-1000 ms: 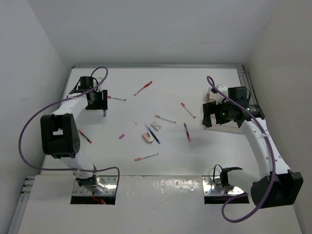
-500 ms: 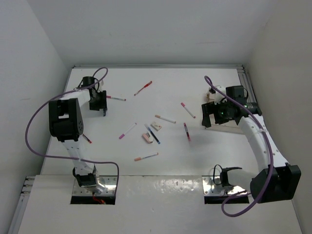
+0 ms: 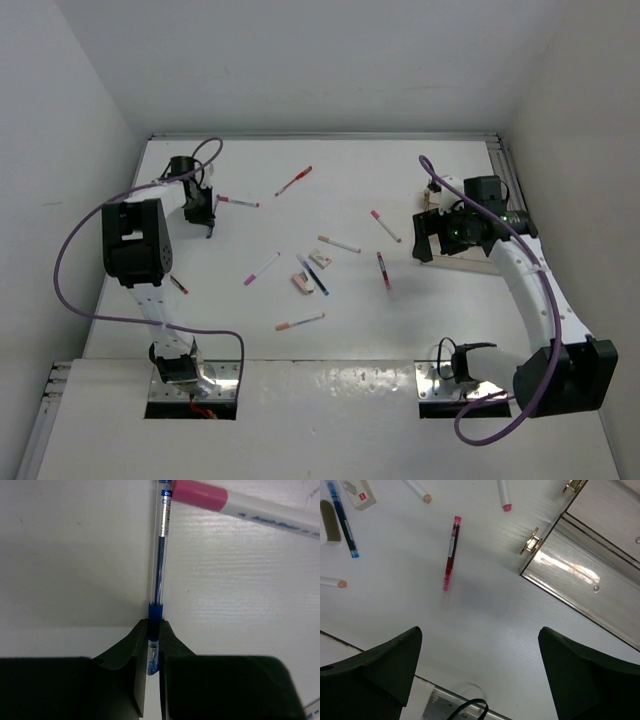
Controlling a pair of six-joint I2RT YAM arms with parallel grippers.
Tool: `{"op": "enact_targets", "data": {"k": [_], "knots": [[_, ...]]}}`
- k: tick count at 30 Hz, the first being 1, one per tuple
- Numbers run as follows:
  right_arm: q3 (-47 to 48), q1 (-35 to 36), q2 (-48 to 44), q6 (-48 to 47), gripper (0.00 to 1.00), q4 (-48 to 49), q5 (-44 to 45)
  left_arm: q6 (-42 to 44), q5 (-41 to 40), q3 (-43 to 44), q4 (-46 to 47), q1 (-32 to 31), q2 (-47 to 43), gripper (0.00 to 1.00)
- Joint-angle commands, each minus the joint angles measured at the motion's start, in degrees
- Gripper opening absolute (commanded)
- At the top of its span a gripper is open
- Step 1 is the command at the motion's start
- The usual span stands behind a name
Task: Sort the stationery into containers
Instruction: Grab a piece of stationery with the left arm
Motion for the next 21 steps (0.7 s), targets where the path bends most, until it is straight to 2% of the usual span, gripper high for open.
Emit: {"op": "enact_targets", "data": {"k": [1, 3, 5, 8, 9, 12, 15, 17, 20, 21], "knots": [[1.9, 0.0, -3.9, -1.6, 0.97, 1.5, -3.9, 1.3, 1.3, -3.4, -3.4, 0.9, -4.2, 0.0], [2.4, 0.0, -5.3, -2.4, 0.96, 2.9, -5.3, 2.4, 2.9, -4.7, -3.1, 1.5, -7.1, 0.0], [3.1, 0.0, -7.4, -5.7, 0.91, 3.6, -9.5, 2.7, 8.5, -5.2, -4.3, 2.6, -11.4, 0.0], [3.2, 1.2, -10.5, -14.0, 0.82, 6.5, -14.1, 8.0, 21.6, -2.1, -10.8, 3.1, -16.0, 0.0], [3.0, 2.1, -11.4, -18.0, 0.79, 9.1, -15.1, 10.7, 29.2, -1.1, -13.0, 2.9, -17.6, 0.0], [2.5, 4.4, -13.3, -27.2, 0.73, 13.2, -20.4, 14.8, 37.1, 2.4, -21.7, 0.9, -21.1, 0.0], [2.6, 10.8, -13.2, -34.4, 0.73, 18.4, -22.1, 17.2, 45.4, 2.5, -28.2, -2.2, -24.1, 0.0], [1.9, 14.1, -13.0, -39.4, 0.77, 22.5, -21.9, 17.7, 47.5, 1.9, -31.8, -4.9, -25.2, 0.0], [-0.3, 23.0, -11.9, -50.4, 0.78, 26.9, -18.9, 18.6, 50.6, 0.5, -35.3, -6.2, -25.7, 0.0], [-0.8, 27.9, -10.9, -58.0, 0.79, 28.2, -17.3, 18.7, 52.0, -0.5, -35.6, -8.2, -26.0, 0.0]]}}
